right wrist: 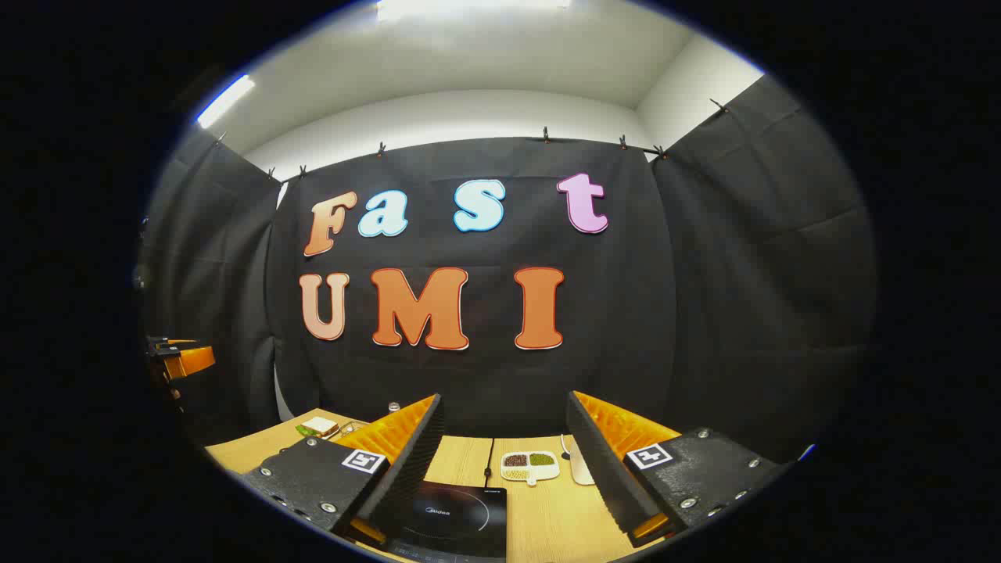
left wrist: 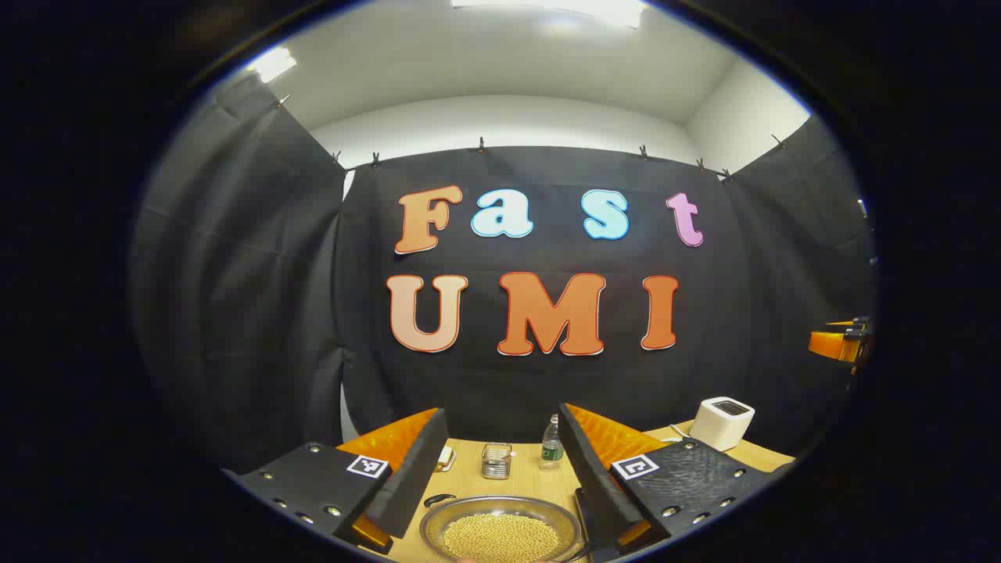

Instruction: First push the handle of the pot to place it horizontally, then grasp the pot with both hands and set it on the induction cooktop.

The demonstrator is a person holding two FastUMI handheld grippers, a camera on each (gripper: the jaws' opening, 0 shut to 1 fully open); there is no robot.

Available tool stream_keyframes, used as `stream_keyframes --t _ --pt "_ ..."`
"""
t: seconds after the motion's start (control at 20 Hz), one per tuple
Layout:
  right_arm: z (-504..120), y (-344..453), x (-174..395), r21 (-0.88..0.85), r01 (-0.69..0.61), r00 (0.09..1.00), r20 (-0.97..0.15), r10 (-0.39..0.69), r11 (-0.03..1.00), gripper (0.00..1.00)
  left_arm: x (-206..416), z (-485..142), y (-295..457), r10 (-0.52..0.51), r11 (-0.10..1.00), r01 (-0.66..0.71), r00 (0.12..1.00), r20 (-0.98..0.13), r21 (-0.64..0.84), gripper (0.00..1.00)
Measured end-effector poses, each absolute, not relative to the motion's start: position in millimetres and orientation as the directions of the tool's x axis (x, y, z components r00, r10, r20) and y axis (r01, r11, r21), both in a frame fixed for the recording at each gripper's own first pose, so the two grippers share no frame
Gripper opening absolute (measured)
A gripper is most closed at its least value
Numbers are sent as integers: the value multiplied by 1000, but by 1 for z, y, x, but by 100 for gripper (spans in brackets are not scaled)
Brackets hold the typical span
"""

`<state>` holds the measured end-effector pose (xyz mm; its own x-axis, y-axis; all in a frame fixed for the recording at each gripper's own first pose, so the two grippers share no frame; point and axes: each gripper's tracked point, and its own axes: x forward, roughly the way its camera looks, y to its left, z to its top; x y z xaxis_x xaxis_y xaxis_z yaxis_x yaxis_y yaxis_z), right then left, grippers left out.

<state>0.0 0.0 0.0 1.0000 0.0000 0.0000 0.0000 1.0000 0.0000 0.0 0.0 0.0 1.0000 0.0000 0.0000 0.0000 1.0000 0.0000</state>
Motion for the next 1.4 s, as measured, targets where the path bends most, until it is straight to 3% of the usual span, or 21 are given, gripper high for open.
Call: stream_keyframes --t 1.05,1.15,1.25,1.4 --pt "-5 -6 -4 15 15 1000 -24 -15 1000 96 -8 2 3 3 999 -2 999 -38 36 88" --pt "-7 -3 -5 17 8 1000 -28 -8 1000 96 -9 3 2 -15 999 16 999 -32 40 92" --pt "-9 -2 -4 15 7 999 -32 -6 1000 96 -12 3 10 -24 999 26 999 -35 31 71" --pt "-10 -2 -2 9 12 999 -35 -12 1000 96 -12 7 4 -64 997 65 998 -19 50 62"
